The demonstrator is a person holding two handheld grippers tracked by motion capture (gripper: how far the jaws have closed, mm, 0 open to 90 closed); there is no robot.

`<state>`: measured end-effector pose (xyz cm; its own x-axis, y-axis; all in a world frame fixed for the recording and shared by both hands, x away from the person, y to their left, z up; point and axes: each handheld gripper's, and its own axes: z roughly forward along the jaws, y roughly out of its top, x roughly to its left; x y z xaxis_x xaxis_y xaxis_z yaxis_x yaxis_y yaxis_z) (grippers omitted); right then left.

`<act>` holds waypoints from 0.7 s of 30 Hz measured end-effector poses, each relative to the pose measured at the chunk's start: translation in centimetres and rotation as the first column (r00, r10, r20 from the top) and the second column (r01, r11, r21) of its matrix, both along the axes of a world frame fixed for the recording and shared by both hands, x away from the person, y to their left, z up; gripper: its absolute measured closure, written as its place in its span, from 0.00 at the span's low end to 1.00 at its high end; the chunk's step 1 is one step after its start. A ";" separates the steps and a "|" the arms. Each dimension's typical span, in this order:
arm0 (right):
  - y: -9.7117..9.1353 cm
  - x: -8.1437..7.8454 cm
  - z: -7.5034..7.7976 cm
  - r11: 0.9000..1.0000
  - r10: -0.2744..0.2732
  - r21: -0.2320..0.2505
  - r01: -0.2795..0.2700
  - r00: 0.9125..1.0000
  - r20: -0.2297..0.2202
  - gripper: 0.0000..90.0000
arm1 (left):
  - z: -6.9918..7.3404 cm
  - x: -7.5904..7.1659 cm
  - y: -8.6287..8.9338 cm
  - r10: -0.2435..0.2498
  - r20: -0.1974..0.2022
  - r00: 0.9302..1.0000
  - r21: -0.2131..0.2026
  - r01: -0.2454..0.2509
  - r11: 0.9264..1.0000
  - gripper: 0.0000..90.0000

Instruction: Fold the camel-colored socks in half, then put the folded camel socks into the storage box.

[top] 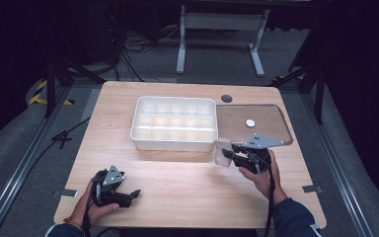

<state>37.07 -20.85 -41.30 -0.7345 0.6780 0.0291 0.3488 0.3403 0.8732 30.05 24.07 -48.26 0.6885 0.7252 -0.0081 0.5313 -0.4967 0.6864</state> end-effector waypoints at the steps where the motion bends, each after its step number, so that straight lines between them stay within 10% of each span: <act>1: 0.0 0.0 0.0 1.000 -0.003 0.001 0.003 1.000 -0.001 0.79 | 0.0 -0.1 0.0 0.000 -0.004 1.000 0.001 0.000 1.000 0.14; 21: 0.0 -0.3 0.4 1.000 -0.007 -0.001 0.007 1.000 0.014 0.78 | 0.0 -0.3 0.1 0.003 0.003 1.000 0.001 -0.003 1.000 0.14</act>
